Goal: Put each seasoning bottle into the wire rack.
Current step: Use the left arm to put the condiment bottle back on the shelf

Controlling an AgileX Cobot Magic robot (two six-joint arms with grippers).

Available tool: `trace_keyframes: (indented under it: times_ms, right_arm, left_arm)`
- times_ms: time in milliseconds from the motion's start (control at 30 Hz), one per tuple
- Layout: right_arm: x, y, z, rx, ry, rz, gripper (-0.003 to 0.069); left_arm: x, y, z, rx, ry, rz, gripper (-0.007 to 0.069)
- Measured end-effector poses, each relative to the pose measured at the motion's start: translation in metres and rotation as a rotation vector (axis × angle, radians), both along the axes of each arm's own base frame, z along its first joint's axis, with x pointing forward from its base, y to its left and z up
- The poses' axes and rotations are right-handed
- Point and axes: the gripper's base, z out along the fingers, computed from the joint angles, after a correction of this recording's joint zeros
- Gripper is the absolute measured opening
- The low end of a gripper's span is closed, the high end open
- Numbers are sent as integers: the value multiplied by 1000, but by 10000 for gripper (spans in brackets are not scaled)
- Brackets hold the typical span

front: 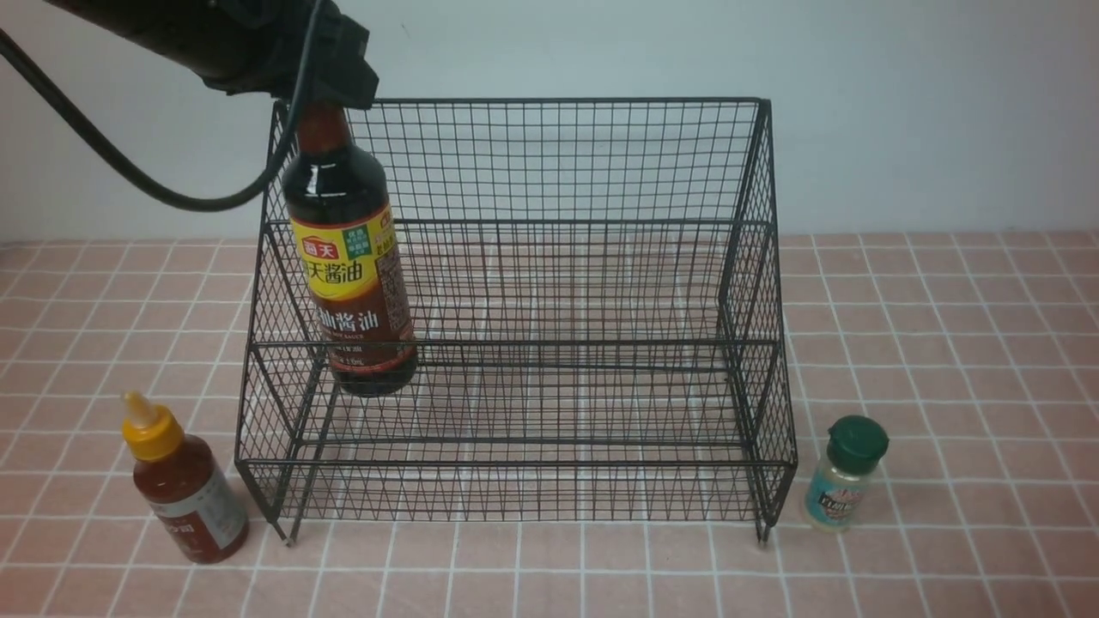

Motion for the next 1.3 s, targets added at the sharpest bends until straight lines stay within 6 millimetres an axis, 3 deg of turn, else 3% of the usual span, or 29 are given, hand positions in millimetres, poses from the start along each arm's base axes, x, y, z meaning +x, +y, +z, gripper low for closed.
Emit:
trace_keyframes:
  times_ms: [433, 1067, 1300]
  right_arm:
    - [0, 0, 0, -1, 0, 0, -14]
    - [0, 0, 0, -1, 0, 0, -14]
    - [0, 0, 0, -1, 0, 0, -14]
  left_arm:
    - [5, -2, -32, 51, 200, -64, 262]
    - [8, -7, -34, 0, 215, -81, 263]
    - [6, -10, -30, -49, 220, -85, 325]
